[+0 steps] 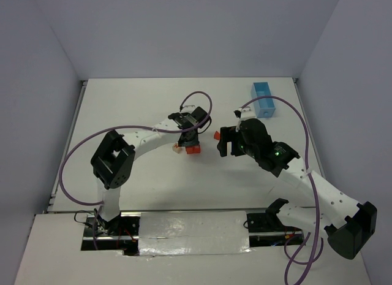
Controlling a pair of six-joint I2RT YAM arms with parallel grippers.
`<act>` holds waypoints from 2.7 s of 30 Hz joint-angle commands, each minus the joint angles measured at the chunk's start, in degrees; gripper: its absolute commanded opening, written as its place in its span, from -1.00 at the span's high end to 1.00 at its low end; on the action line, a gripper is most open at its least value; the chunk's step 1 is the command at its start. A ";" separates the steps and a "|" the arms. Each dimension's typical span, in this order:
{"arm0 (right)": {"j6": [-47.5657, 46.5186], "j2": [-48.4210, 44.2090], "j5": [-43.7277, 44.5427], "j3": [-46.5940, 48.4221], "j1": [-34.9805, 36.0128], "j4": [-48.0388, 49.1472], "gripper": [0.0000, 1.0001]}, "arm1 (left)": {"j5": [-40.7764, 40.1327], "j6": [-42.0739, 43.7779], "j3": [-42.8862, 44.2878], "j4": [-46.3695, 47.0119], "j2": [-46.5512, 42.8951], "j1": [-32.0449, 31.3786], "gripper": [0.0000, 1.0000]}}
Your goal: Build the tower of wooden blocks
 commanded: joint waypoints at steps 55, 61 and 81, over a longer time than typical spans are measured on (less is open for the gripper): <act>0.23 -1.58 0.12 -0.97 -0.03 1.72 -0.80 | -1.08 0.31 5.30 0.33 1.73 -1.17 0.76; 0.31 -1.67 0.12 -0.97 -0.04 1.63 -0.81 | -0.99 0.75 6.97 -0.11 3.05 -1.34 0.76; 0.23 -1.67 -0.05 -1.15 -0.03 1.81 -0.81 | -0.81 -0.57 8.12 -0.37 4.64 -2.05 0.74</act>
